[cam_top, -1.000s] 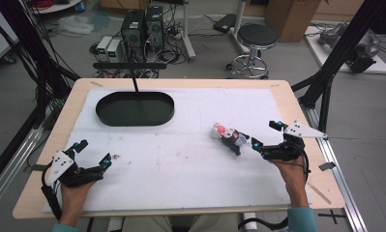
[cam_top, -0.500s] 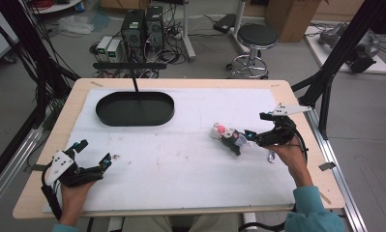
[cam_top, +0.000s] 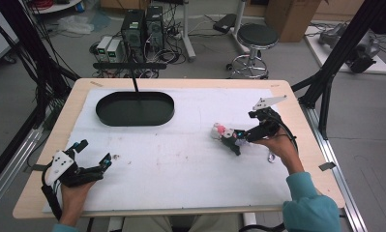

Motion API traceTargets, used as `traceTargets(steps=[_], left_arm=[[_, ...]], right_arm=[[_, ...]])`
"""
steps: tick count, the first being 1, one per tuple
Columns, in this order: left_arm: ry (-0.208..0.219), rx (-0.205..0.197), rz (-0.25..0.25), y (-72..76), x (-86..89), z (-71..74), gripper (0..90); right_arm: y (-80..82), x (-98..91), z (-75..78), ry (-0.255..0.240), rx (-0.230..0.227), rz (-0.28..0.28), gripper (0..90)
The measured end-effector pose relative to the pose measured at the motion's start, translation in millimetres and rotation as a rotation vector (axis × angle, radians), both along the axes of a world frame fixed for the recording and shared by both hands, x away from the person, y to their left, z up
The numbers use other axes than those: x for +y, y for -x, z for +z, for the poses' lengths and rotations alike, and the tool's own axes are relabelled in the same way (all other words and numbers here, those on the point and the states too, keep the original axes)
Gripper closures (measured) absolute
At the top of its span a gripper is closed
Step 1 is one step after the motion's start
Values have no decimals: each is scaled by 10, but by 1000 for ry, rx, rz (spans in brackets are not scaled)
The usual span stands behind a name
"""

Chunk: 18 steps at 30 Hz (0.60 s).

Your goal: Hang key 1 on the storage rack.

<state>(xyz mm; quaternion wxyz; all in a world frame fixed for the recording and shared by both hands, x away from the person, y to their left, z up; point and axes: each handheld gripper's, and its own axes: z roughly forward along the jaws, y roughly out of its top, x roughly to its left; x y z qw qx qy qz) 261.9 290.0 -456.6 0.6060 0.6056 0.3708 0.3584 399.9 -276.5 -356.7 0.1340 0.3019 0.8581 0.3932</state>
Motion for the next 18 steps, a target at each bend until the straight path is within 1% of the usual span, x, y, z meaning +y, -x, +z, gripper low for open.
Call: traceTargets(steps=[1, 3, 7, 9, 11, 15, 18], left_arm=[[-1, 0, 0, 0, 0, 0, 17], [0, 0, 0, 0, 0, 0, 17], [1, 1, -3, 0, -1, 0, 17], [-1, 0, -3, 0, 1, 0, 17], [-1, 0, -3, 0, 0, 0, 17], [1, 1, -1, 0, 0, 0, 17], [1, 0, -1, 0, 0, 0, 17]], right_arm=[[-27, 29, -7, 7, 18, 5, 8], [-46, 43, -13, 13, 21, 9, 8], [-119, 118, -50, 42, 61, 20, 8], [-133, 125, -62, 41, 63, 27, 8], [-153, 139, -89, 56, 75, 23, 8], [-192, 162, -147, 82, 102, 31, 8], [-202, 187, -166, 86, 117, 35, 8]])
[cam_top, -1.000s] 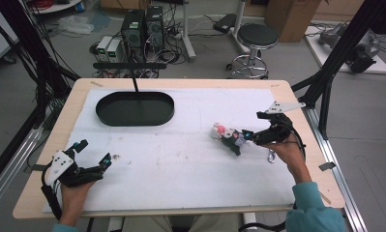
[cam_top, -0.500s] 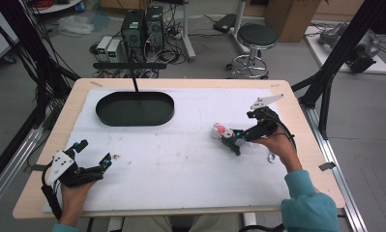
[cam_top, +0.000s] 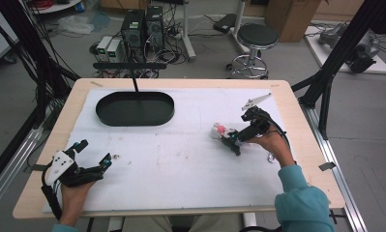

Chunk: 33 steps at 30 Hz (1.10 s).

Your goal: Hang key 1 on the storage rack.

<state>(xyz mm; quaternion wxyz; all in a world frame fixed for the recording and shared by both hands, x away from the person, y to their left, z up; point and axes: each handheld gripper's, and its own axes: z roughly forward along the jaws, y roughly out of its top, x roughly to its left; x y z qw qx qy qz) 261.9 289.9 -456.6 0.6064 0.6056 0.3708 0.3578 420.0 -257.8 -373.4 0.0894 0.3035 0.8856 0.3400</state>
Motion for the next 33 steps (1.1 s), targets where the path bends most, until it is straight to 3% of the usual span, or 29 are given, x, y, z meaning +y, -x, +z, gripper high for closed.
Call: traceTargets(steps=[9, 17, 33], left_arm=[[1, -1, -1, 1, 1, 0, 17], [0, -1, -2, 1, 1, 0, 17], [1, -3, -3, 1, 1, -1, 17]], right_arm=[[-53, 64, -93, 48, 29, 13, 8], [-76, 148, -195, 125, 69, 46, 9], [-101, 227, -317, 185, 125, 68, 9]])
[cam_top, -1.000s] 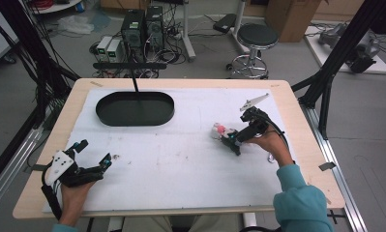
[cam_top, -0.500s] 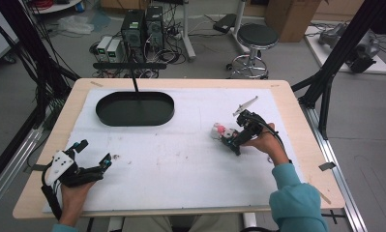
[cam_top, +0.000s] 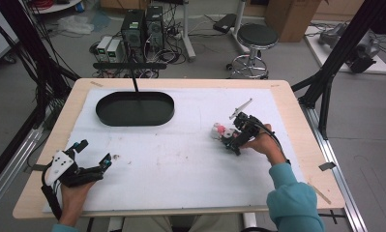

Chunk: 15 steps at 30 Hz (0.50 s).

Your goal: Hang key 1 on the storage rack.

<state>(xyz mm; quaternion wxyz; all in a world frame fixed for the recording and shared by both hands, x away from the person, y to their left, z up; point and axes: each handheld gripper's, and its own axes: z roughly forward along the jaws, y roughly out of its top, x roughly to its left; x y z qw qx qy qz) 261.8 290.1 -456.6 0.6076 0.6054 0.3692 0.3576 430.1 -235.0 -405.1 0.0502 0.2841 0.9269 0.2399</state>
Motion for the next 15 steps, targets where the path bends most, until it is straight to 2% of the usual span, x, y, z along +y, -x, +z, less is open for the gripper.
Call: traceTargets(steps=[2, 6, 8, 11, 14, 15], left_arm=[[-1, 0, 0, 1, -1, 0, 17], [0, 0, 1, 1, 0, 0, 17], [-1, 0, 1, 1, -1, 0, 17], [-2, 0, 0, 0, -1, 0, 17], [-2, 0, 0, 1, -1, 0, 17], [-2, 0, 1, 1, -1, 0, 17]], right_arm=[[-7, 3, -10, 2, 14, 8, 64], [-19, 0, -28, 19, 37, 14, 115], [-21, -5, -24, 28, 25, 4, 166], [-21, -7, -19, 20, 28, -8, 172], [-25, 2, -28, 32, 26, -9, 177], [-29, 6, -34, 30, 26, -8, 206]])
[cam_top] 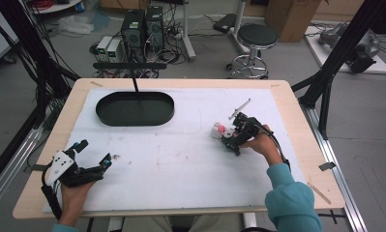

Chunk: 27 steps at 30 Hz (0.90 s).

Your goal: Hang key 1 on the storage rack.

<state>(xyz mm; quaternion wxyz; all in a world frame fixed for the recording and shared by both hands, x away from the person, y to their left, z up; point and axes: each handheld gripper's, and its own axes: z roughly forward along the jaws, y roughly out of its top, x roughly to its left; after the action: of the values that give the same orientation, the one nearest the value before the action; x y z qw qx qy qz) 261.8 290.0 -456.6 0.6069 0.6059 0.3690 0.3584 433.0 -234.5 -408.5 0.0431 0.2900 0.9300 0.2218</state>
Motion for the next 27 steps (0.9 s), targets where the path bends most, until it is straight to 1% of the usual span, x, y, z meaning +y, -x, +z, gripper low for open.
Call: traceTargets(steps=[1, 2, 3, 5, 10, 12, 16, 20, 21, 23, 27], left_arm=[[1, 0, 0, 0, 0, 0, 17], [0, 0, -1, 0, 0, 0, 17], [1, 0, -1, 0, -1, 0, 17], [1, 0, -1, -1, 0, 0, 17], [3, 1, 1, -1, 0, 0, 17], [3, 1, 1, 0, 0, 0, 17], [4, -1, 4, 4, 1, -1, 17], [6, -1, 8, 4, 2, 0, 17], [6, -1, 8, 4, 3, 0, 17], [7, 0, 11, 2, 3, 1, 17], [3, 6, 9, -5, -2, 4, 17]], right_arm=[[-3, 3, 2, 12, -9, 4, 265], [-3, 3, 2, 12, -9, 4, 265], [-6, 2, 7, 6, -1, 2, 292], [-9, 1, 7, 5, -2, -1, 304], [0, 3, 22, 9, -4, -1, 393], [1, 2, 27, 6, -3, 1, 411], [2, 0, 35, 10, -4, 3, 419], [2, -9, 41, 1, -1, 9, 419], [7, -11, 47, -2, -8, 7, 419], [15, -16, 67, -12, -15, 14, 418], [38, -33, 126, -54, -37, 10, 417]])
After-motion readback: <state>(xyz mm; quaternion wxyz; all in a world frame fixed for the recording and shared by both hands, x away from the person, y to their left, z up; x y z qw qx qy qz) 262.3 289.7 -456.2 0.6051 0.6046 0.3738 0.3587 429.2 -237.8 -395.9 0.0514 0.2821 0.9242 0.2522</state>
